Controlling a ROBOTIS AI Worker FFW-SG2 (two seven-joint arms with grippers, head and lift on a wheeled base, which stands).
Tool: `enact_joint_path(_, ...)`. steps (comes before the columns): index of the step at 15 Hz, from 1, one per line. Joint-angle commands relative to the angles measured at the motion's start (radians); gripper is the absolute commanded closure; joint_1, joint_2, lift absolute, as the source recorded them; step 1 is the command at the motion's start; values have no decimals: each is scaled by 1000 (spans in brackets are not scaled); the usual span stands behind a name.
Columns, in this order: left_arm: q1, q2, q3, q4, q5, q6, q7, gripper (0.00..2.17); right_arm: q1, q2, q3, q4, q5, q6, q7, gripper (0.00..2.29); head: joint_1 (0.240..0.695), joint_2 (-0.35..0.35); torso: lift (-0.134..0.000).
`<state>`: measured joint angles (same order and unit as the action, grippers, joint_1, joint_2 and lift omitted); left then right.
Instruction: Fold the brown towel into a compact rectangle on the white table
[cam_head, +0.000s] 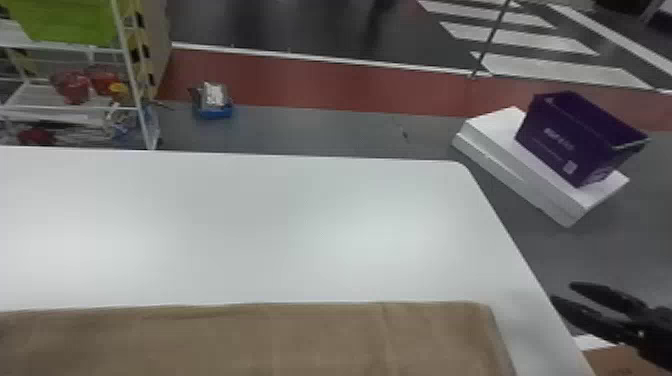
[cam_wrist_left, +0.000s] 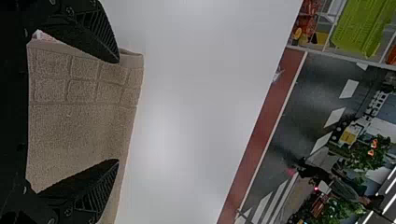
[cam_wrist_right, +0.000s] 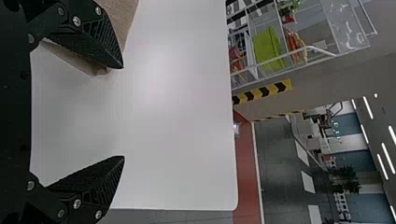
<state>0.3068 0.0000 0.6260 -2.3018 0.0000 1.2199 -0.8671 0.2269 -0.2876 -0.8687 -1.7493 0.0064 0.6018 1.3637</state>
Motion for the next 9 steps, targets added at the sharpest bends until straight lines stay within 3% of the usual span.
enact_joint_path(1,0,-3,0,4,0,-6,0,144,-3,-2,2,4,1,-1,3,218,695,-223,-123)
enact_joint_path(9,20,-3,6,8,-11,-27,11,144,-1,-10,-7,50,-8,-81,3,218,695,-227,-123)
